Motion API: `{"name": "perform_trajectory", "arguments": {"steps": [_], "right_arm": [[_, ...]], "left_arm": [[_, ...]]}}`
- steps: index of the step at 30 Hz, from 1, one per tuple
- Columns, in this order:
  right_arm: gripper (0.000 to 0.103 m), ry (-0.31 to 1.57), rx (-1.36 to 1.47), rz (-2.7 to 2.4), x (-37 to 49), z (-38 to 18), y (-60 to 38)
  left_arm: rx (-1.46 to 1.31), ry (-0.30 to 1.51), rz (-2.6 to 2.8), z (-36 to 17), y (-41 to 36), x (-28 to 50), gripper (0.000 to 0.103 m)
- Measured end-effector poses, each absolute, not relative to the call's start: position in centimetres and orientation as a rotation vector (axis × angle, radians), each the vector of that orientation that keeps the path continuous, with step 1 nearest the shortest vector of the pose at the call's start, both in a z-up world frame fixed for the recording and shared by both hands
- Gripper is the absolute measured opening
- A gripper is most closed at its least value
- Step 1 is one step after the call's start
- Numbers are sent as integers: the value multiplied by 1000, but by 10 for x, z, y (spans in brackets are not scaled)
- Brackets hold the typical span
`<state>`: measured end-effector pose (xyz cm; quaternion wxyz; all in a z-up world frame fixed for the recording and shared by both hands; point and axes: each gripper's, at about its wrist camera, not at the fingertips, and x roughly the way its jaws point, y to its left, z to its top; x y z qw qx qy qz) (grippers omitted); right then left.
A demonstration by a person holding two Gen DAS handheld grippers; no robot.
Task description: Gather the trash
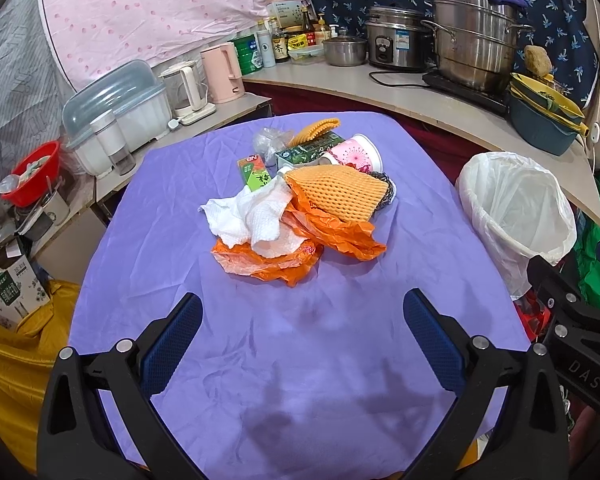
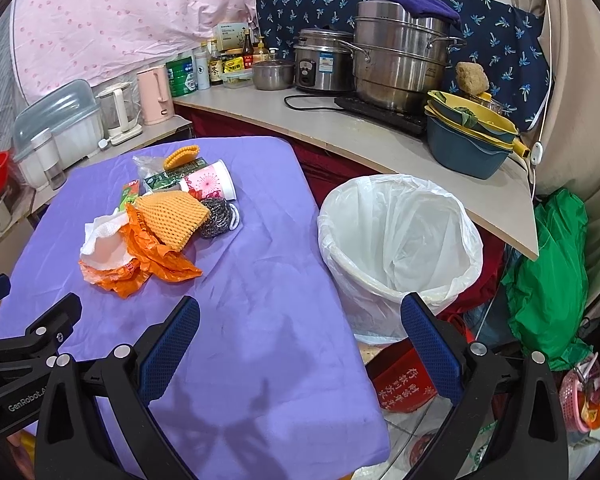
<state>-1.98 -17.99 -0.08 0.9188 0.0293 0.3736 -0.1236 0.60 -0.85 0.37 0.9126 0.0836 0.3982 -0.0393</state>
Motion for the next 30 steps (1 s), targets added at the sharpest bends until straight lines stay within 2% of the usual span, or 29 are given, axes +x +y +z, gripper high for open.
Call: {"name": "perform_trajectory", "arguments": {"steps": [30], "right_arm": [[96,769,59,-252,-18,0,-179]], "left_arm": [[173,817,-88,2,-10,6,96]]}}
